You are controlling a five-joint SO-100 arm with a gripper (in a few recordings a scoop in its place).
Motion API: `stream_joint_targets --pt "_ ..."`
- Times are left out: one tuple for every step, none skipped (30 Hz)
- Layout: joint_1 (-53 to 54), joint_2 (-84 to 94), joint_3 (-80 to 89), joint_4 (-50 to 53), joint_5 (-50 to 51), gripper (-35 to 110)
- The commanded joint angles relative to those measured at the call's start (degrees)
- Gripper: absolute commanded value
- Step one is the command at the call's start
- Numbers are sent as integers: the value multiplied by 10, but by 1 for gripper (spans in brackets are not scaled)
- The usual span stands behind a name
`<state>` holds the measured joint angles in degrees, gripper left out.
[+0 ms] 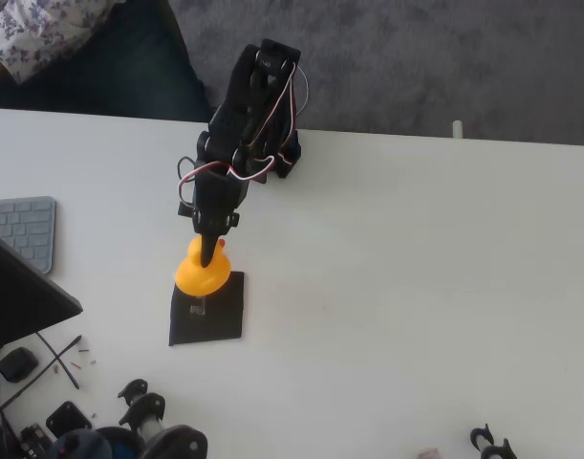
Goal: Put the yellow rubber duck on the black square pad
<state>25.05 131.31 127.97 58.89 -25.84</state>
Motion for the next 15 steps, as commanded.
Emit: stream_joint_targets --pt "-4 -18 -66 10 13 11" --pt "-4 -25 -79 13 18 11" --pt "-4 -33 -91 19 21 11" --pt "-5 -41 -99 29 25 11" --pt "-5 -50 -106 39 26 11" --pt "-5 -59 -112 47 28 11" --pt "-5 -69 -118 53 30 11" --pt "-5 -80 -123 54 33 11" --pt "-5 -91 -126 54 34 11" --pt "-5 -103 -129 54 37 11" --pt "-5 -114 -129 52 39 11" --pt "-5 -127 -129 49 40 11" --pt "-5 -137 -130 47 43 11" --pt "-5 -145 -134 47 46 11" --pt "-5 -154 -141 47 48 11"
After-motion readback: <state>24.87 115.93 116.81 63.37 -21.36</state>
